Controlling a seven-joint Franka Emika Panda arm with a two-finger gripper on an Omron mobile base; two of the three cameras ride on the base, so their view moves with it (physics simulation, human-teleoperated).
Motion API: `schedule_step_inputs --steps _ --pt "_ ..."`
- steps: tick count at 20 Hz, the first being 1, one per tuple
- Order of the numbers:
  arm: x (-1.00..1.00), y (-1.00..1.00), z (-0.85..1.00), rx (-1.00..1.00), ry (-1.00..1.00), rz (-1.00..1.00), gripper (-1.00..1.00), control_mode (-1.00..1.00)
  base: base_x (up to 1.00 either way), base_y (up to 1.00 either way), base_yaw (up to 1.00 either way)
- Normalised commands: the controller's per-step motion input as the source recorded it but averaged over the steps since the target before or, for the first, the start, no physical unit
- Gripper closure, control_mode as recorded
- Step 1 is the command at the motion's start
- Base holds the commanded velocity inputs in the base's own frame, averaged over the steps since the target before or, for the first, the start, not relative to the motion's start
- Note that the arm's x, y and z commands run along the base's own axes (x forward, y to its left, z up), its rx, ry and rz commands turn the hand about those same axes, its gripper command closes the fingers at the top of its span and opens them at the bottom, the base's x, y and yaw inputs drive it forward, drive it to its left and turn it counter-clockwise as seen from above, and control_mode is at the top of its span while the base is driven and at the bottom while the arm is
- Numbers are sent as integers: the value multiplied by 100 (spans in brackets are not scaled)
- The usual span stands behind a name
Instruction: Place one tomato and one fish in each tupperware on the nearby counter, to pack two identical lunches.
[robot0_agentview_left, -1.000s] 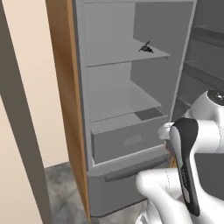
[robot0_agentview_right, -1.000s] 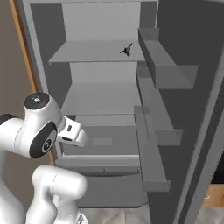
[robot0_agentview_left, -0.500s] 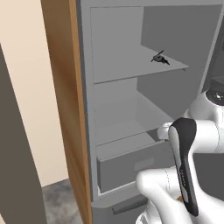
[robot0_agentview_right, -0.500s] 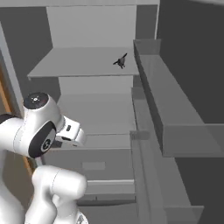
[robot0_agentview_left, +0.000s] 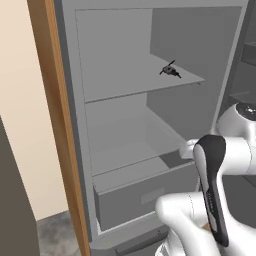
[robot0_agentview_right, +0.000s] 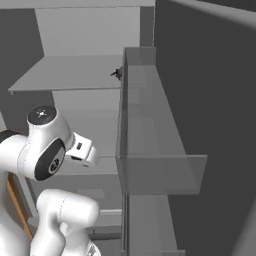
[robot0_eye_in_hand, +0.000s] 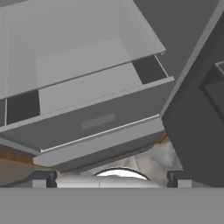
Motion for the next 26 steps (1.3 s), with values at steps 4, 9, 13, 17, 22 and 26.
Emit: schedule_step_inputs --steps 4,9,13,17,22,26 --pt "9 60 12 -1 -11 -14 -100 -100 0 0 0" --pt "0 14 70 0 -23 -16 -100 -100 0 0 0" --pt "0 0 94 0 -30 -13 -100 -100 0 0 0" --pt "0 -7 82 0 -25 -2 -100 -100 0 0 0" --pt "0 -19 77 0 -21 0 -100 -100 0 0 0" --pt "0 -11 65 0 -8 0 -100 -100 0 0 0"
